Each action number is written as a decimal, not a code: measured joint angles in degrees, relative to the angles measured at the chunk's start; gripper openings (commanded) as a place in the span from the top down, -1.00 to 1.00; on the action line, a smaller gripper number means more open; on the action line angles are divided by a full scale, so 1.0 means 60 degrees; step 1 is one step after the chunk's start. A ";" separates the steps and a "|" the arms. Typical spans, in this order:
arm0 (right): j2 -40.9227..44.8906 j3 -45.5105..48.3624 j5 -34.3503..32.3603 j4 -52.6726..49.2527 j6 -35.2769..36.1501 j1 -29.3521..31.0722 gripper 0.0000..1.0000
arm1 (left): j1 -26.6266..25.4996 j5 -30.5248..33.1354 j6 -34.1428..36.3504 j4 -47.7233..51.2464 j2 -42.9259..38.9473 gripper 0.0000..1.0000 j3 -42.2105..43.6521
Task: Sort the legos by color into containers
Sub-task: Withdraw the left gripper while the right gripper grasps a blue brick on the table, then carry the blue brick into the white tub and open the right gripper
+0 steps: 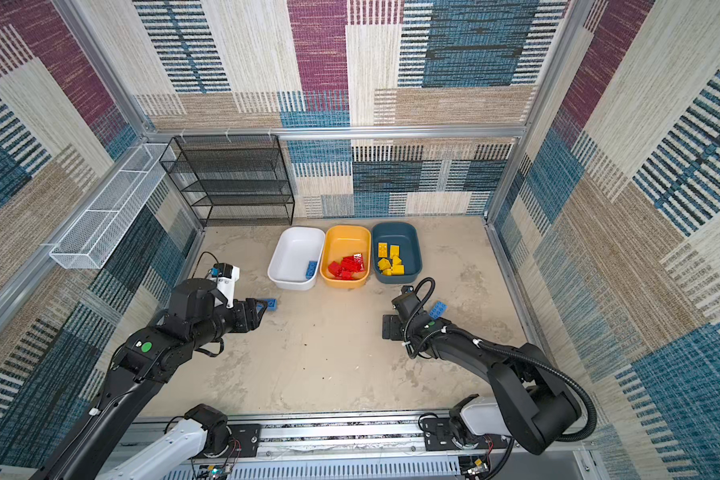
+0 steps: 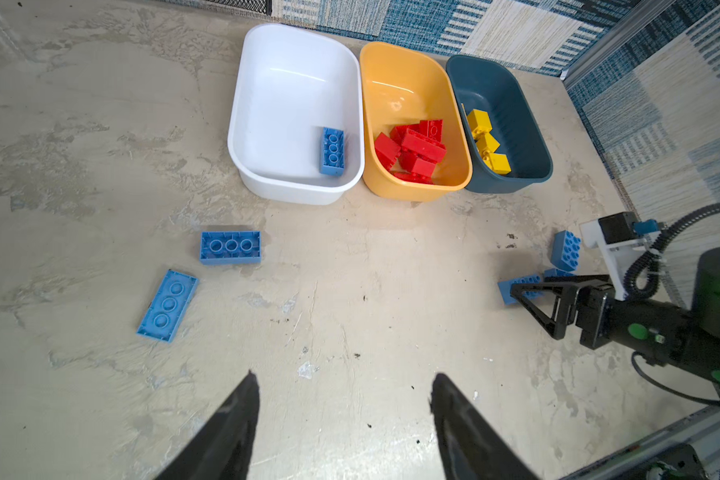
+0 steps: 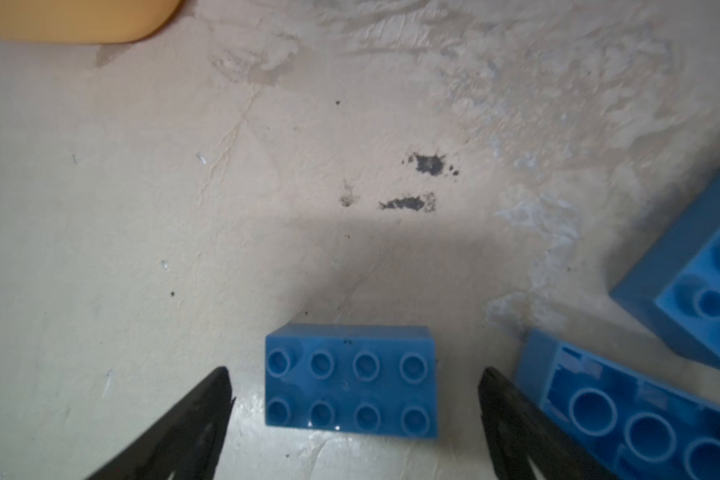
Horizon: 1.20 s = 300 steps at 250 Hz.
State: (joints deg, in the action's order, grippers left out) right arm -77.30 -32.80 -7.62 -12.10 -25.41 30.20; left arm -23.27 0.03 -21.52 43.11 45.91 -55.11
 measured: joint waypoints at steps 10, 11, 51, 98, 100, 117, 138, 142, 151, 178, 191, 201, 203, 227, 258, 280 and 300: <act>-0.0149 -0.0040 -0.0022 -0.0055 0.0000 0.0025 -0.77 | 0.0000 0.0076 0.0004 0.0033 -0.0240 -0.34 0.0164; -0.0164 -0.0040 -0.0022 -0.0062 0.0000 0.0029 -0.77 | 0.0000 0.0095 0.0004 0.0033 -0.0288 -0.34 0.0189; -0.0656 -0.0342 -0.0262 -0.0313 -0.0011 0.0157 -0.68 | 0.0000 0.0248 0.0033 0.0007 -0.0903 -0.34 0.0474; -0.1093 -0.0670 -0.0630 -0.0437 -0.0004 0.0382 -0.50 | 0.0000 0.0178 0.0033 -0.0051 -0.0922 -0.33 0.0605; -0.1104 -0.0681 -0.0641 -0.0441 -0.0004 0.0393 -0.50 | 0.0000 0.0175 0.0033 -0.0051 -0.0922 -0.33 0.0608; -0.1173 -0.0743 -0.0729 -0.0492 -0.0004 0.0470 -0.41 | 0.0000 0.0095 0.0033 -0.0084 -0.0933 -0.33 0.0645; -0.1228 -0.0834 -0.0743 -0.0623 0.0000 0.0506 -0.32 | 0.0000 -0.0066 0.0033 -0.0091 -0.0933 -0.33 0.0656; -0.1242 -0.0863 -0.0750 -0.0663 -0.0004 0.0514 -0.31 | 0.0000 -0.0066 0.0033 -0.0095 -0.0933 -0.33 0.0656; -0.1268 -0.0940 -0.0743 -0.0765 -0.0004 0.0521 -0.26 | 0.0000 -0.0066 0.0033 -0.0095 -0.0940 -0.33 0.0663; -0.1282 -0.1246 -0.0612 -0.1191 0.0004 0.0590 -0.22 | 0.0000 -0.0073 0.0029 -0.0106 -0.0991 -0.32 0.0699; -0.1235 -0.1417 -0.0572 -0.1355 0.0029 0.0601 -0.21 | 0.0000 -0.0076 0.0029 -0.0106 -0.1013 -0.31 0.0710; -0.1169 -0.1541 -0.0550 -0.1461 0.0062 0.0619 -0.19 | 0.0000 -0.0073 0.0029 -0.0113 -0.1035 -0.31 0.0710; -0.1155 -0.1574 -0.0546 -0.1479 0.0080 0.0619 -0.19 | 0.0000 -0.0073 0.0029 -0.0113 -0.1042 -0.31 0.0710; -0.1053 -0.1920 -0.0277 -0.1694 0.0219 0.0641 -0.16 | 0.0000 -0.0051 0.0025 -0.0109 -0.1253 -0.31 0.0718; -0.0707 -0.2393 0.0208 -0.1927 0.0393 0.0645 -0.16 | 0.0000 0.0178 0.0025 -0.0102 -0.1778 -0.31 0.0765; -0.0528 -0.2907 0.0627 -0.2051 0.0506 0.0645 -0.16 | 0.0000 0.0270 0.0025 -0.0095 -0.1920 -0.31 0.0780; -0.0546 -0.3530 0.0973 -0.2069 0.0652 0.0645 -0.16 | 0.0000 0.0488 0.0022 -0.0069 -0.1974 -0.31 0.0776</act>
State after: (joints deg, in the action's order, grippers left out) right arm -80.58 -53.98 -1.78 -24.51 -21.50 34.06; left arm -23.27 2.96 -21.39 42.70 34.06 -50.46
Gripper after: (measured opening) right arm 0.662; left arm 0.655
